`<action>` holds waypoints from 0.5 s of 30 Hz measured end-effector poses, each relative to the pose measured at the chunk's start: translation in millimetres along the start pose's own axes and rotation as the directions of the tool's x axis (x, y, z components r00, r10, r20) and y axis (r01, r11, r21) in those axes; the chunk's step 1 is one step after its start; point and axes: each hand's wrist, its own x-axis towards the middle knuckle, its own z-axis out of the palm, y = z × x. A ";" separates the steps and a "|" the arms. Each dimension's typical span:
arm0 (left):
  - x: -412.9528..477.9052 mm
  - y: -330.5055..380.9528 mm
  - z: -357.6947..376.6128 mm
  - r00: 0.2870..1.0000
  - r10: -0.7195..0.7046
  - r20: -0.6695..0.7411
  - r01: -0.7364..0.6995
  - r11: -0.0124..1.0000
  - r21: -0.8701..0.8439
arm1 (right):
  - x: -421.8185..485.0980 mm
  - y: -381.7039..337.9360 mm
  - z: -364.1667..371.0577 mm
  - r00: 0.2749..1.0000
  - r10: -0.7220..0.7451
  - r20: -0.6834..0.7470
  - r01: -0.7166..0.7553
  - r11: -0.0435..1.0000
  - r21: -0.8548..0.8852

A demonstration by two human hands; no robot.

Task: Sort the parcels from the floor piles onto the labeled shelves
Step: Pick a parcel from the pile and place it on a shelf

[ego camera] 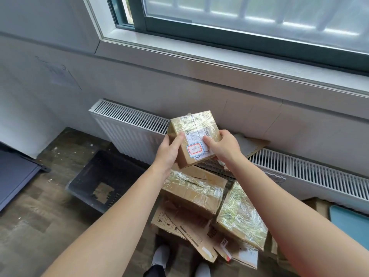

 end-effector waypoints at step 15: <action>-47.3 24.2 -53.3 0.977 0.122 -0.176 -0.134 0.990 -0.055 | -20.5 -57.3 29.8 0.965 -0.079 0.252 0.039 0.986 0.161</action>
